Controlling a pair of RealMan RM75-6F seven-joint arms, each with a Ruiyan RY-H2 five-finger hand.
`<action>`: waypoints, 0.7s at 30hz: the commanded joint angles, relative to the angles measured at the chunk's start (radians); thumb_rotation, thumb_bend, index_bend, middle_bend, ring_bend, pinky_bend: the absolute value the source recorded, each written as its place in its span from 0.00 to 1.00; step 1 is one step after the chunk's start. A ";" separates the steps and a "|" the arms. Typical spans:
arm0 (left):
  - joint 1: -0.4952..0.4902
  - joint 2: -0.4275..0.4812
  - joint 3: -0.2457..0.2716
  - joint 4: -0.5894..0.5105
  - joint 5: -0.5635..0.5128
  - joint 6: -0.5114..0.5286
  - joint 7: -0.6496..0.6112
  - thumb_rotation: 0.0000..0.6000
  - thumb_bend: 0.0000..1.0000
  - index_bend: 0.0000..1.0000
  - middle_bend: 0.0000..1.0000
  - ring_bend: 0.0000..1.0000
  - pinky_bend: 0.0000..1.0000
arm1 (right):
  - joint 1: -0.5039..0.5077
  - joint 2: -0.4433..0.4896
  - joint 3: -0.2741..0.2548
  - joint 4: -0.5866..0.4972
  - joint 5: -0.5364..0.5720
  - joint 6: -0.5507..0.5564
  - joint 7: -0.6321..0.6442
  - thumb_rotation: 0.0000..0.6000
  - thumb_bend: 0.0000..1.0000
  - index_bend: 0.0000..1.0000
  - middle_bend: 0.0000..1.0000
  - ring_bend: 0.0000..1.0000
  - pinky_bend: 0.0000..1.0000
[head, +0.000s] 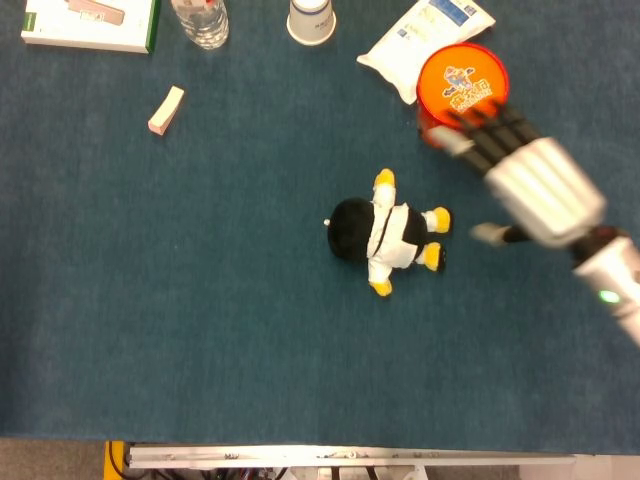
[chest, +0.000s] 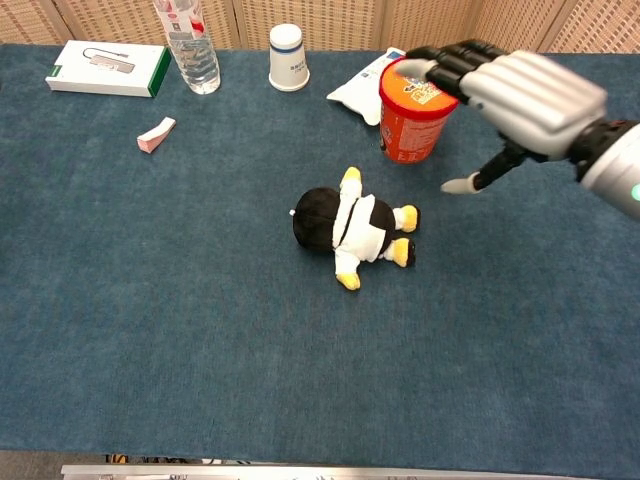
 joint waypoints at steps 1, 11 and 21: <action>-0.003 -0.003 -0.002 -0.001 0.004 0.001 0.004 1.00 0.25 0.13 0.28 0.26 0.15 | -0.090 0.075 -0.022 -0.032 -0.029 0.102 0.026 1.00 0.00 0.00 0.00 0.00 0.00; -0.010 -0.024 -0.014 0.013 0.034 0.032 0.006 1.00 0.25 0.14 0.28 0.26 0.15 | -0.300 0.172 -0.060 0.049 -0.013 0.282 0.126 1.00 0.00 0.00 0.04 0.00 0.06; -0.016 -0.037 -0.016 0.007 0.045 0.040 0.031 1.00 0.25 0.14 0.28 0.26 0.15 | -0.445 0.160 -0.051 0.145 0.059 0.327 0.248 1.00 0.00 0.00 0.04 0.00 0.08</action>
